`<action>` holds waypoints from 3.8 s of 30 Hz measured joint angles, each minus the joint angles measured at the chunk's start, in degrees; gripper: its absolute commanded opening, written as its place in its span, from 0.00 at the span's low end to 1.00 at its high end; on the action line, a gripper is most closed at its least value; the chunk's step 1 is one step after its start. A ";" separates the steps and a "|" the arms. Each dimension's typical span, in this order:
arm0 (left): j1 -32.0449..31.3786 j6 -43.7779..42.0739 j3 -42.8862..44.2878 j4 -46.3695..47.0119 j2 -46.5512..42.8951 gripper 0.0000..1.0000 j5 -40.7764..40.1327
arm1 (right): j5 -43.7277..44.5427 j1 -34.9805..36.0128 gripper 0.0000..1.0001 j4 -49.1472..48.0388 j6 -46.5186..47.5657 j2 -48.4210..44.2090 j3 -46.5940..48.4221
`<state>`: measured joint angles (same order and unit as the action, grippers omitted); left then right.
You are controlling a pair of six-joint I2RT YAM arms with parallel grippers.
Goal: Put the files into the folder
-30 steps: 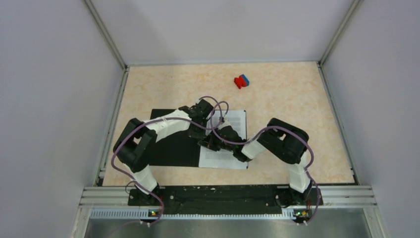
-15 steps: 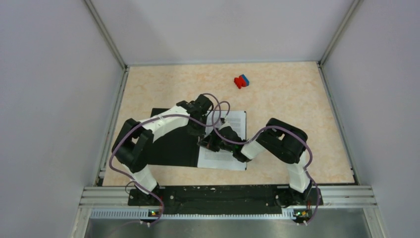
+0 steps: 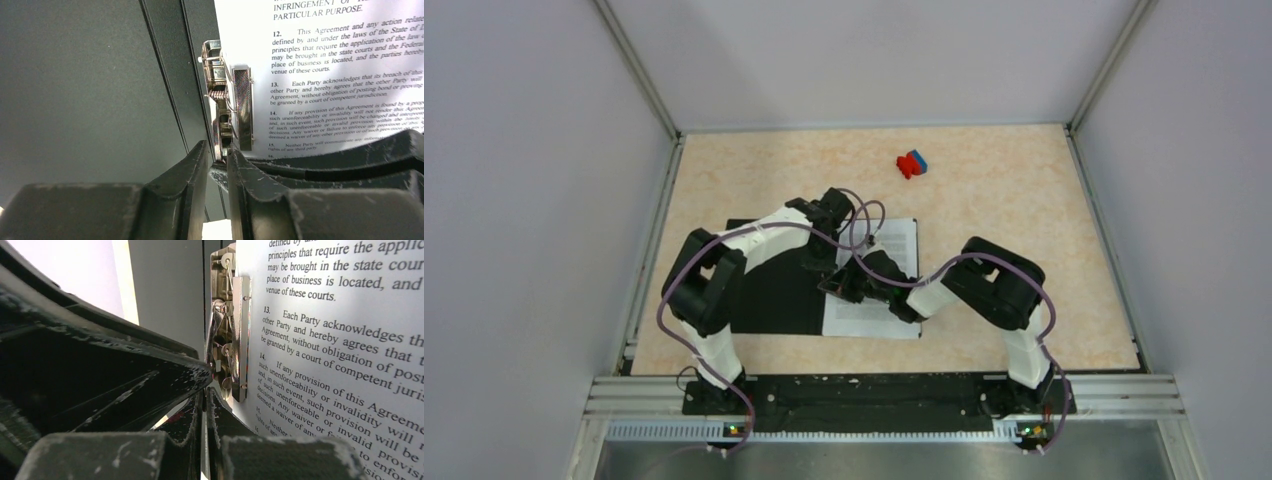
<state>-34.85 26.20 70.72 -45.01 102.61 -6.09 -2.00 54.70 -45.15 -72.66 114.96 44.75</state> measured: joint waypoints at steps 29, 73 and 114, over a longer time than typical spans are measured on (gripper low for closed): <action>3.04 1.07 -3.78 5.86 -0.37 0.27 2.67 | 0.87 -0.50 0.00 2.54 -2.08 -0.59 -0.09; 2.10 4.66 0.04 11.50 3.69 0.00 4.31 | -10.71 -9.03 0.00 8.96 4.20 -1.16 0.66; -0.94 6.19 3.58 8.46 6.38 0.00 -1.29 | -10.03 -9.55 0.19 11.02 6.88 -8.83 -5.14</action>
<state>-35.79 32.38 74.30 -36.56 108.99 -7.38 -12.03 45.15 -34.13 -65.78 106.13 39.62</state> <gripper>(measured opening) 0.065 0.188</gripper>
